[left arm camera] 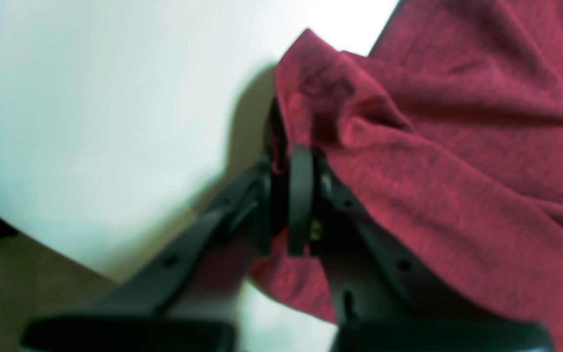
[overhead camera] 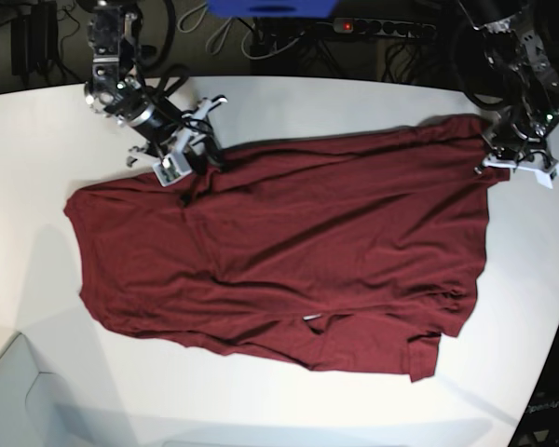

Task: Layout the t-shirt on the table in an organized manner, then fold the t-shirt properly

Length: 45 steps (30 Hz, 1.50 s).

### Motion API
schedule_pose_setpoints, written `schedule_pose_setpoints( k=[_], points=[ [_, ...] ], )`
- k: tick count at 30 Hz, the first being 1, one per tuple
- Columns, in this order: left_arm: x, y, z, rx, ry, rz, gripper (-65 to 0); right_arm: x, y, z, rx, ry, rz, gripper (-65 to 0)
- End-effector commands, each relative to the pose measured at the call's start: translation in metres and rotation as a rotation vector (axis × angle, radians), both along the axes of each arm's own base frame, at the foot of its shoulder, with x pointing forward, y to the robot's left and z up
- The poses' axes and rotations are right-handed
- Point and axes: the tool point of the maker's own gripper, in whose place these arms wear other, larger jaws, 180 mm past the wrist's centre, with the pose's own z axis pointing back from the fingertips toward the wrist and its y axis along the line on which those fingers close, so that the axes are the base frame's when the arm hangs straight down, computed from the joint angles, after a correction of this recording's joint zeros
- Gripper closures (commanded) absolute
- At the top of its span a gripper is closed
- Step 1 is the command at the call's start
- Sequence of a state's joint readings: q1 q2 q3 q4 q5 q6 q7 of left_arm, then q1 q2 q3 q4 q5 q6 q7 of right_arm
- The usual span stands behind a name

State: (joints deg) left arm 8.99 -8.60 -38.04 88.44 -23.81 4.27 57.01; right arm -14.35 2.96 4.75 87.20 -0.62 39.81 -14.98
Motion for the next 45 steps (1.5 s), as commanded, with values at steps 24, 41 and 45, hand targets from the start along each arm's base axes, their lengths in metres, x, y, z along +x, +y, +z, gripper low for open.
schedule_pose_setpoints(
  k=[24,41,45],
  points=[
    [0.012,0.004,0.054,0.062,-0.045,-0.068,-0.1,-0.045,0.005,0.05,-0.015,-0.089,0.028,0.0],
    [-0.006,0.019,0.066,0.117,-0.003,-0.122,-0.1,-0.062,0.009,0.058,-0.015,-0.085,0.042,0.0],
    [-0.006,0.024,0.069,0.133,0.0,-0.133,-0.1,-0.072,0.021,0.055,0.004,-0.062,0.07,0.0]
  ],
)
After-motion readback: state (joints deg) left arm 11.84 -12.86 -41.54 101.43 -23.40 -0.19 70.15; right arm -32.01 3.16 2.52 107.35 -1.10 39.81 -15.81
